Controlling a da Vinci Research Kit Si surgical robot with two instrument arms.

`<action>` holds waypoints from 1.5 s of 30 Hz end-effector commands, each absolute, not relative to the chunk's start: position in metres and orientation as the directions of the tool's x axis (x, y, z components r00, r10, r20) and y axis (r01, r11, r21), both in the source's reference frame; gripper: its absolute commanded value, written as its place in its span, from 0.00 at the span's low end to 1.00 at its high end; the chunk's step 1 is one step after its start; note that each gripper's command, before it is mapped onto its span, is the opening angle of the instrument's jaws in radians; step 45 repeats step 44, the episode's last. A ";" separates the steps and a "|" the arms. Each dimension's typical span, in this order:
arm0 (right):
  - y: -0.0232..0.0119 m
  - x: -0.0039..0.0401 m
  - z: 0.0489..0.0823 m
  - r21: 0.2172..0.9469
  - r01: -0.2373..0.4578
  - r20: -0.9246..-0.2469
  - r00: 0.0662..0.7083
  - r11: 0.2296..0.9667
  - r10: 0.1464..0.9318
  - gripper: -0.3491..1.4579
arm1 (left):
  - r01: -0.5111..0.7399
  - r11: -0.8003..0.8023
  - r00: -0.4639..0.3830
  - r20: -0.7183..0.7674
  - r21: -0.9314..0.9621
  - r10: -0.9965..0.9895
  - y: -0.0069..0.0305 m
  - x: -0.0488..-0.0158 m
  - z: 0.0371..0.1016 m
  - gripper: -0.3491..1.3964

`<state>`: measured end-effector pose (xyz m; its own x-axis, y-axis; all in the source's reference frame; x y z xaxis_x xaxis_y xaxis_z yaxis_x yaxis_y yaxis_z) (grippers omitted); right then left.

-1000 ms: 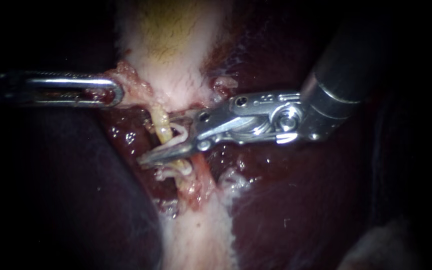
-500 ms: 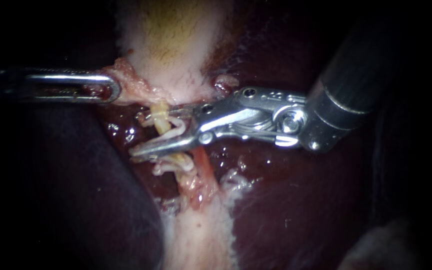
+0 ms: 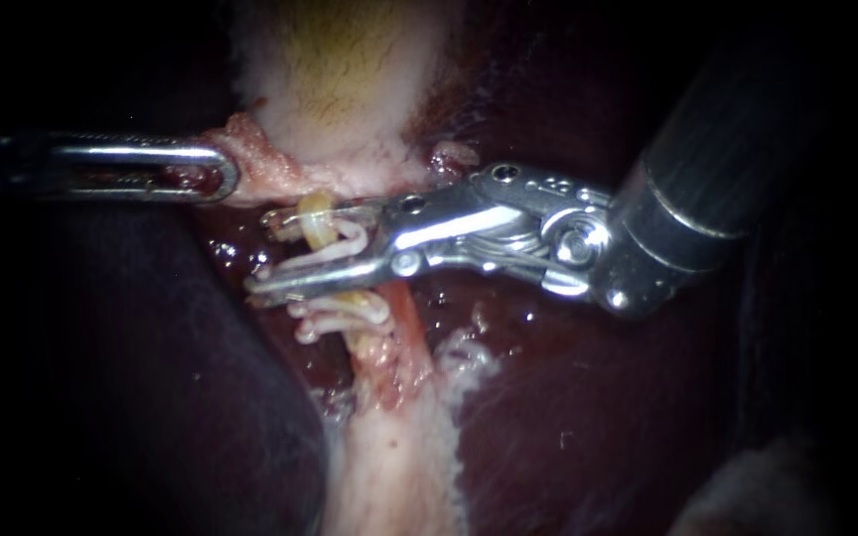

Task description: Clipping third clip left tube

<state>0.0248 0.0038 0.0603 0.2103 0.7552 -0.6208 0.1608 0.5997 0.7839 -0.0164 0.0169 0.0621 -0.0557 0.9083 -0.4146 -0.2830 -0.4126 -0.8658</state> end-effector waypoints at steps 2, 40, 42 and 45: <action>0.0038 0.0248 0.0603 0.790 0.162 -0.613 0.213 0.592 0.760 0.33 | -0.285 -0.413 -0.054 -0.415 -0.865 0.908 0.0169 -0.0164 0.0621 0.00; 0.0041 0.0234 0.0609 0.865 0.124 -0.501 0.232 0.485 0.834 0.00 | -0.285 -0.414 -0.052 -0.418 -0.865 0.907 0.0168 -0.0164 0.0624 0.00; 0.0041 0.0234 0.0609 0.871 0.125 -0.491 0.234 0.475 0.839 0.00 | -0.285 -0.414 -0.052 -0.418 -0.865 0.907 0.0168 -0.0164 0.0625 0.00; 0.0040 0.0234 0.0610 0.871 0.125 -0.491 0.235 0.475 0.839 0.00 | -0.285 -0.414 -0.052 -0.418 -0.865 0.907 0.0168 -0.0164 0.0625 0.00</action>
